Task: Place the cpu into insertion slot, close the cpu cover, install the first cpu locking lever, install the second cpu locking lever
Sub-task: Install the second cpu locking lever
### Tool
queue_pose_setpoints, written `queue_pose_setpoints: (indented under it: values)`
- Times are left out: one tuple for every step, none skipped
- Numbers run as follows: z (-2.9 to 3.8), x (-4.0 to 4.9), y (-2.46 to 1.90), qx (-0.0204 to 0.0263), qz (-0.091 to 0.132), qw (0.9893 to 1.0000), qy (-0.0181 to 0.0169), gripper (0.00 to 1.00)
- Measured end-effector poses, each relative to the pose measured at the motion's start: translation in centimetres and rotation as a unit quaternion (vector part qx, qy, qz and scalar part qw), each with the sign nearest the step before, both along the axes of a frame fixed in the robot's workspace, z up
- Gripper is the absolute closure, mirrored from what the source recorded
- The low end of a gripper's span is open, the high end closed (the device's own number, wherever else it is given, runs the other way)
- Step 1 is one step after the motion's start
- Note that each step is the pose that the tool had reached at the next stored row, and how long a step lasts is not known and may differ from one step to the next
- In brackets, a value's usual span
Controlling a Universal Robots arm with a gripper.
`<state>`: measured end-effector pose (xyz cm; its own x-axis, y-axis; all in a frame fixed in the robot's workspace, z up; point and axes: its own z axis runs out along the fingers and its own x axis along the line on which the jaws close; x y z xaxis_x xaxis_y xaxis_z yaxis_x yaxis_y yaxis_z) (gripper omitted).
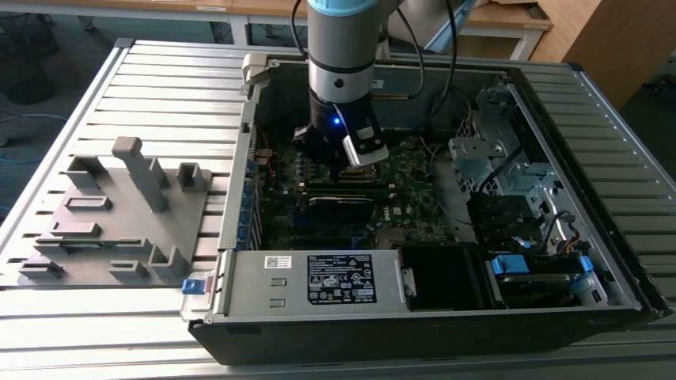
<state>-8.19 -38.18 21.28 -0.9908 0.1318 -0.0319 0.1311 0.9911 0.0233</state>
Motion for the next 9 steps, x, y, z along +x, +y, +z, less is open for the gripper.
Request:
queue_pose_setpoints:
  values:
    - [-0.03, -0.01, 0.0, 0.0, 0.0, 1.0, 0.0, 0.9]
    - [-0.04, -0.02, 0.0, -0.0001, 0.0, 1.0, 0.0001, 0.9]
    - [-0.06, -0.03, 0.0, -0.0001, 0.0, 1.0, 0.0, 0.9]
    - [-0.1, -0.04, 0.0, 0.0, 0.0, 1.0, 0.0, 0.9]
    - [-0.14, -0.07, 0.0, 0.0, 0.0, 1.0, 0.0, 0.9]
    - [-0.18, -0.08, 0.0, 0.0, 0.0, 1.0, 0.0, 0.9]
    - [-0.21, -0.09, 0.0, -0.0001, 0.0, 1.0, 0.0, 0.9]
    - [-0.23, -0.09, 0.0, -0.0001, 0.0, 1.0, 0.0001, 0.9]
    - [-0.27, -0.09, 0.0, 0.0, 0.0, 1.0, 0.0, 0.9]
